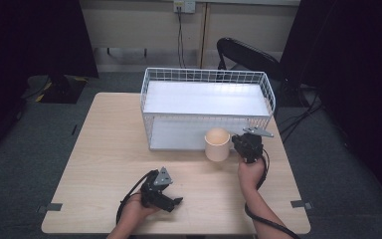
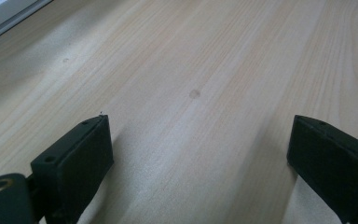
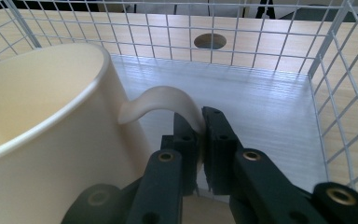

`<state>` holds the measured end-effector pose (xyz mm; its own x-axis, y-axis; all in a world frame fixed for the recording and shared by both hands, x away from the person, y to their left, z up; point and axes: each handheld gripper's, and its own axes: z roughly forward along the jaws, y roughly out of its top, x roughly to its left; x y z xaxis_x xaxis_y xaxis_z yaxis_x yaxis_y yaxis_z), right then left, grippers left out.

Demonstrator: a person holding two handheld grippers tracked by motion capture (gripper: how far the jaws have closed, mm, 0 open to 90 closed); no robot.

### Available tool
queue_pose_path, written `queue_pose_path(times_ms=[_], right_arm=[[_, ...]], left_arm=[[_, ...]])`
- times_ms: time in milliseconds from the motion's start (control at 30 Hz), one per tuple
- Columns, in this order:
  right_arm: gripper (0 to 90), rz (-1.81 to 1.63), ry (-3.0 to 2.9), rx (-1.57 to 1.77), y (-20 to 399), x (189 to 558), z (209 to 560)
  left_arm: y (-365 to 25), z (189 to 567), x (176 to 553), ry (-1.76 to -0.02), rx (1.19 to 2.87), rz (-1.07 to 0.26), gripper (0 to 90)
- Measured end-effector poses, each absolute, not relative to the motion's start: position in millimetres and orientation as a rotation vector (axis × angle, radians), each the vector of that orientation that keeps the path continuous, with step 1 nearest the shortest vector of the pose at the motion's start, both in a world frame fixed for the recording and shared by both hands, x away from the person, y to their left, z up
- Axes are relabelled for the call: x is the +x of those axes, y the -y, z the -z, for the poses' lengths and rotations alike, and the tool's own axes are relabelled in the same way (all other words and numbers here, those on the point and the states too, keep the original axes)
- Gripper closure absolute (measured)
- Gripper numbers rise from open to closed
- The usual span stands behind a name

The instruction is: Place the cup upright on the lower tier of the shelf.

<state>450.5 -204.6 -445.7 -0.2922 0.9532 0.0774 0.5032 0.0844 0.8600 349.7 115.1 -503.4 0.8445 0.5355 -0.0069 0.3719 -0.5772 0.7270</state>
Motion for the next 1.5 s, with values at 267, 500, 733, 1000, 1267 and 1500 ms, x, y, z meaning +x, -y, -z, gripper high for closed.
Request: queue_pose_path(times_ms=[267,500,733,1000,1267,1500], right_arm=[[84.9,-1.130,-1.830,1.434,205,453,446],[84.8,-1.127,-1.817,1.433,204,456,448],[84.8,-1.117,-1.793,1.437,199,461,450],[84.7,-1.117,-1.760,1.449,197,466,450],[83.9,-1.094,-1.736,1.464,194,471,455],[84.3,-1.099,-1.743,1.471,194,473,457]], left_arm=[[-115,503,350,-0.657,2.250,-0.274,6.4],[-115,503,350,-0.658,2.250,-0.274,6.4],[-115,503,350,-0.658,2.250,-0.274,6.4],[-115,503,350,-0.659,2.250,-0.274,6.4],[-115,503,350,-0.659,2.250,-0.275,6.4],[-115,503,350,-0.659,2.250,-0.274,6.4]])
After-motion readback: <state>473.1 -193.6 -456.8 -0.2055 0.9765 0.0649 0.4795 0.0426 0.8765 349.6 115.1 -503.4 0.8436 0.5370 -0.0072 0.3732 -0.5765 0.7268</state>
